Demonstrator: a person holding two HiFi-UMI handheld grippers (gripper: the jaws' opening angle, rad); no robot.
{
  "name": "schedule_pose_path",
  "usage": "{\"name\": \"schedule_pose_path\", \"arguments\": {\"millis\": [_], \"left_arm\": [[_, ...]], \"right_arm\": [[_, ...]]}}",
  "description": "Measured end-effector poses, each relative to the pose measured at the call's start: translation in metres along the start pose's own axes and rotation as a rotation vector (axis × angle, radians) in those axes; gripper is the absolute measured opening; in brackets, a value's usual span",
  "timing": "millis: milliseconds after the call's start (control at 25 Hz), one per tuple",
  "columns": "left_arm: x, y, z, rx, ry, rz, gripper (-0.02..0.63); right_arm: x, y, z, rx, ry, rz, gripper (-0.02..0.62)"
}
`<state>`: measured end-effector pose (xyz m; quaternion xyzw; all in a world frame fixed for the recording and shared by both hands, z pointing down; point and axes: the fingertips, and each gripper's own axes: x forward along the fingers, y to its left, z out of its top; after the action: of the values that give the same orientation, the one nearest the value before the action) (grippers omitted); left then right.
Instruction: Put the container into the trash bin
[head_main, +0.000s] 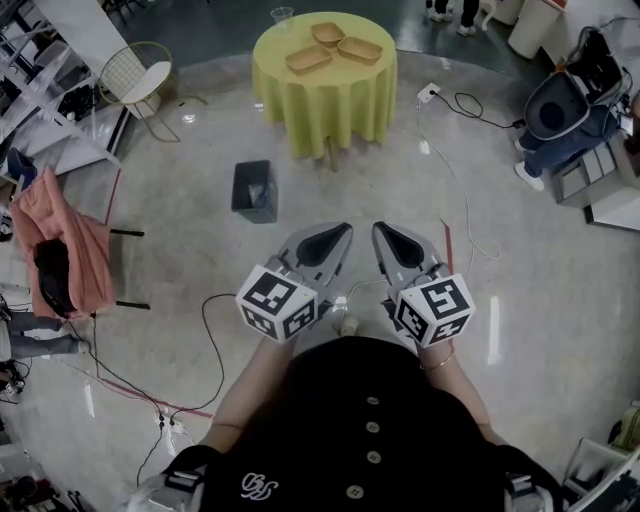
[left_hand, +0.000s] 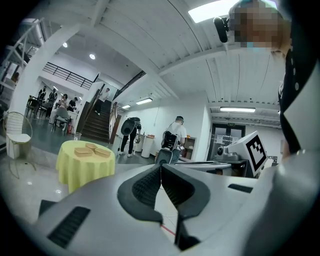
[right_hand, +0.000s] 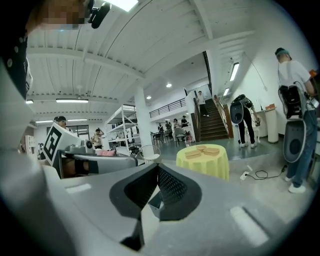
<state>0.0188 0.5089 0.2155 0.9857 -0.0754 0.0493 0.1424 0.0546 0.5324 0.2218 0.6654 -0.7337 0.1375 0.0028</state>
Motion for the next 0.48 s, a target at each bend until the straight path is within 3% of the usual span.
{"name": "schedule_pose_path", "arguments": {"millis": [480], "left_arm": [[0.041, -0.001, -0.008, -0.015, 0.017, -0.005, 0.015]], "right_arm": [[0.008, -0.031, -0.008, 0.028, 0.021, 0.028, 0.003]]}}
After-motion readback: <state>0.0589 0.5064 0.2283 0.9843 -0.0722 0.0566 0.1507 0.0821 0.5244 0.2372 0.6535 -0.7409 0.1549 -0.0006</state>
